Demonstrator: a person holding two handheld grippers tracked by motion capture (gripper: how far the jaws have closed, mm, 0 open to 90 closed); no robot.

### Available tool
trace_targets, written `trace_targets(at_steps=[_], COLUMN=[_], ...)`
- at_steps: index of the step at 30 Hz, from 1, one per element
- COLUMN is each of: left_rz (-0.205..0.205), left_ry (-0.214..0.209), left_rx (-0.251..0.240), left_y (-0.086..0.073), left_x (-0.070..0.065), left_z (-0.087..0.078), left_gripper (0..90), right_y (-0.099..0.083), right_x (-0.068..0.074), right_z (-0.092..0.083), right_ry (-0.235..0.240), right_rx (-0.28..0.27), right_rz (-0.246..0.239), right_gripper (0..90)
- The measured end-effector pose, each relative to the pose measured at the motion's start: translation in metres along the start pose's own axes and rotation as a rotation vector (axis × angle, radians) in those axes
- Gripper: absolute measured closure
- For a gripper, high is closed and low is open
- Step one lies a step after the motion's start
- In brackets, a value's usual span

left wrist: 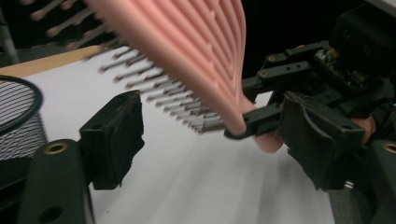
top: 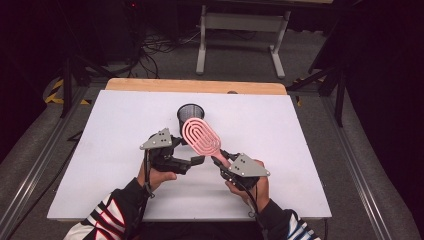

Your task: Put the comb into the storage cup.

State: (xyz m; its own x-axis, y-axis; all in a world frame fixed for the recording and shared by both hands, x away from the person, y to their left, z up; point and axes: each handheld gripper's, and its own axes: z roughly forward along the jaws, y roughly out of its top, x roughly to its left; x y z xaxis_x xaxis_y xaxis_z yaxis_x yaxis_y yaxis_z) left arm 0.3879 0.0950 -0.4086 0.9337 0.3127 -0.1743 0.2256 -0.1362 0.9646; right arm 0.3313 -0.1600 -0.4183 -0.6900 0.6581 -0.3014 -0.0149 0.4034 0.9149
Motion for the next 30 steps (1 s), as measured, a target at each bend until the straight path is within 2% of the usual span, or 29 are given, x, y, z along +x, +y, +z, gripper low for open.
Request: trace_targets(at_steps=[2,3,4,5,7,10,11,12,17,23,30], left_rz=[-0.012,-0.015,-0.019,-0.029,-0.030,-0.049,-0.059,-0.059,-0.012,0.011,0.002], left_ry=[-0.023,-0.032,-0.039,-0.053,-0.053,-0.058,-0.063,-0.063,-0.083,-0.055,-0.043], left_rx=[-0.013,-0.020,-0.029,-0.046,-0.053,-0.083,-0.102,-0.102,-0.123,-0.128,-0.143], left_y=[0.000,0.000,0.000,0.000,0.000,0.000,0.000,0.000,0.006,0.011,0.013], left_x=[0.001,0.001,0.001,0.003,0.003,0.006,0.007,0.007,-0.002,-0.010,-0.011], left_z=[0.003,0.003,0.004,0.004,0.004,0.002,0.001,0.001,0.004,0.012,0.020], left_gripper=[28.3,33.9,33.9,38.2,40.9,50.3,58.1,59.4,62.6,63.2,63.5], right_y=[0.000,0.000,0.000,0.000,-0.001,-0.001,-0.001,-0.001,-0.002,-0.003,-0.004], right_x=[0.001,0.003,0.003,0.005,0.005,0.003,0.003,0.003,0.002,-0.002,-0.006], right_z=[0.001,0.002,0.002,0.002,0.003,0.002,0.002,0.003,0.003,0.002,-0.002], right_ry=[0.003,0.012,0.012,0.016,0.022,0.028,0.033,0.031,0.032,0.026,0.023], right_rx=[-0.002,-0.002,-0.002,-0.004,-0.006,-0.013,-0.014,-0.014,-0.020,-0.024,-0.027], right_rz=[-0.003,-0.014,-0.014,-0.017,-0.015,-0.006,0.001,0.000,0.007,0.030,0.055], right_gripper=[71.0,71.0,71.0,71.0,71.1,71.2,71.5,71.6,71.9,71.6,67.2])
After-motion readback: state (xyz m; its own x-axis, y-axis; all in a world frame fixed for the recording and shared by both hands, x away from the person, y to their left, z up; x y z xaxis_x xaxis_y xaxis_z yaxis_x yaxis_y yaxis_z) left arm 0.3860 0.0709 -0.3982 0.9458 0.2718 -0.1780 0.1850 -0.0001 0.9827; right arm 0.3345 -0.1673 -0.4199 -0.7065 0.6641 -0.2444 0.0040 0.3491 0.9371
